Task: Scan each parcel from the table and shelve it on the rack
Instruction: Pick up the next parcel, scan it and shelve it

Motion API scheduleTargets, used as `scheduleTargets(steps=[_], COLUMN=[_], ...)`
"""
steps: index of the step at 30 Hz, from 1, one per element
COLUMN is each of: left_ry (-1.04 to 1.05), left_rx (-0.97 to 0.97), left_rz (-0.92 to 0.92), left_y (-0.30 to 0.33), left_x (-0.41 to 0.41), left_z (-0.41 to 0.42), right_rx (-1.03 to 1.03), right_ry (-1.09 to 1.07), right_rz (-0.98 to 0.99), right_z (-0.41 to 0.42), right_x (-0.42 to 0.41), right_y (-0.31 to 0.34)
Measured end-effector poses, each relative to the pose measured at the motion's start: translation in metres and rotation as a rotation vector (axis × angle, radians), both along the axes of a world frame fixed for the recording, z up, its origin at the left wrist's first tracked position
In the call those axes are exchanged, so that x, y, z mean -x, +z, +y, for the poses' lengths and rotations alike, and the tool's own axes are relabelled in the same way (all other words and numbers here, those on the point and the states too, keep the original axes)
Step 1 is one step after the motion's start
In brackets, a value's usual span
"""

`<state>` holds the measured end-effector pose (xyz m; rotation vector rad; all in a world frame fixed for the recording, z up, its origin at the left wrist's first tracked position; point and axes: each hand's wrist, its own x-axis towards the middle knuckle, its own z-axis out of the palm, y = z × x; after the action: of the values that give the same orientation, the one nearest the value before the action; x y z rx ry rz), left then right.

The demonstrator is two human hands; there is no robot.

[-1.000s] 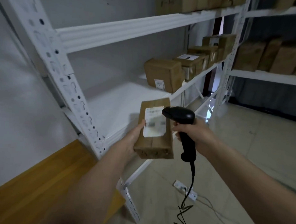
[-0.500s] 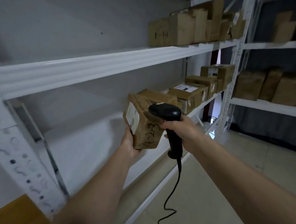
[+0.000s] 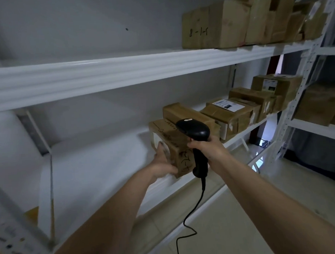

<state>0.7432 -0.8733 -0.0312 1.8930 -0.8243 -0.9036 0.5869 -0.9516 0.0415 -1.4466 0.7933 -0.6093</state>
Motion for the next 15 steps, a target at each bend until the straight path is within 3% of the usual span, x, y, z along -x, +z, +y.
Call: scheduleTargets(steps=[12, 15], left_ry=[0.272, 0.351], left_rx=[0.162, 0.087], left_rz=[0.006, -0.036], left_y=[0.001, 0.001], left_x=[0.033, 0.04], left_z=[-0.017, 0.009], right_rx=[0.009, -0.013], right_ry=[0.077, 0.139], right_rz=[-0.028, -0.025], right_z=[-0.017, -0.004], right_x=[0.028, 0.032], right_y=[0.004, 0.001])
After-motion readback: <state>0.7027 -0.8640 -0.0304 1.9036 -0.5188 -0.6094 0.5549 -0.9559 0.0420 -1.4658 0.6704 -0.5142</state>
